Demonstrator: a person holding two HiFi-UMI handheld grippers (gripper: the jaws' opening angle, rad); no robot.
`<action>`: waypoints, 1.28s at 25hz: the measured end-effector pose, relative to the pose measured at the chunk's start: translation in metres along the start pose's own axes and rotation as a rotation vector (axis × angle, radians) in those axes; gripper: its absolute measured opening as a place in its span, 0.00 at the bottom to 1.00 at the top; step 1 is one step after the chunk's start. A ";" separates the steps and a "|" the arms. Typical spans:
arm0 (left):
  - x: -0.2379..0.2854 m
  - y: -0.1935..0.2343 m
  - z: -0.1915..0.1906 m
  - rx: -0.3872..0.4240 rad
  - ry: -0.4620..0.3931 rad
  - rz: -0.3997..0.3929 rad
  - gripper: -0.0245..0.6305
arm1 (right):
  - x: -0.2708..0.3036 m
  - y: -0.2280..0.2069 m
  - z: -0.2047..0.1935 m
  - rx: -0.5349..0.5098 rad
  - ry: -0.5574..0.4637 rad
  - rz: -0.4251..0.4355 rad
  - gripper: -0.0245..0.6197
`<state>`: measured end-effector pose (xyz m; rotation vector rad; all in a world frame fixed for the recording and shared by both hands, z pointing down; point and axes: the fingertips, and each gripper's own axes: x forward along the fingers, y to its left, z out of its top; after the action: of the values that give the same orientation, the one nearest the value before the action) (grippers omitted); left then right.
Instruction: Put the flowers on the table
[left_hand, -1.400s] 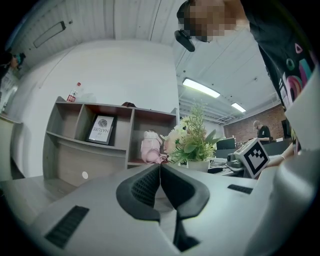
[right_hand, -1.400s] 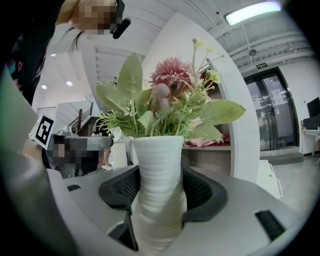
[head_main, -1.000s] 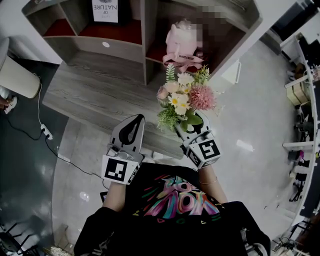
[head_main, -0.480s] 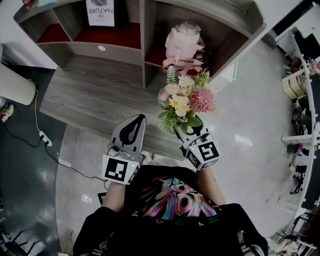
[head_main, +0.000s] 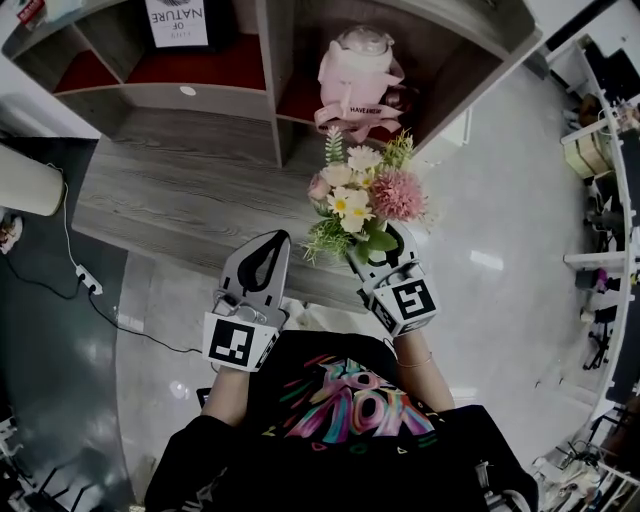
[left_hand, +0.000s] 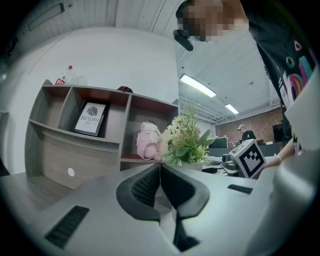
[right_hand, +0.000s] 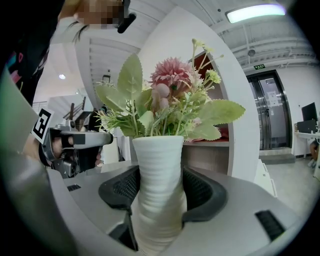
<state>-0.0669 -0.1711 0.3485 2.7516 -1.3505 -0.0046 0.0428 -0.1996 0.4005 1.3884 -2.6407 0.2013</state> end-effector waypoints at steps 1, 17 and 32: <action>0.001 0.000 -0.003 -0.003 0.006 -0.002 0.08 | 0.001 -0.001 -0.002 -0.001 0.008 -0.003 0.46; 0.017 -0.003 -0.049 -0.079 0.073 0.000 0.08 | 0.017 -0.010 -0.050 0.051 0.133 -0.002 0.46; 0.019 0.003 -0.083 -0.107 0.106 0.019 0.08 | 0.036 -0.010 -0.084 0.085 0.067 -0.001 0.46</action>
<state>-0.0547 -0.1825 0.4316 2.6118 -1.3099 0.0669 0.0362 -0.2184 0.4907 1.3817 -2.6047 0.3571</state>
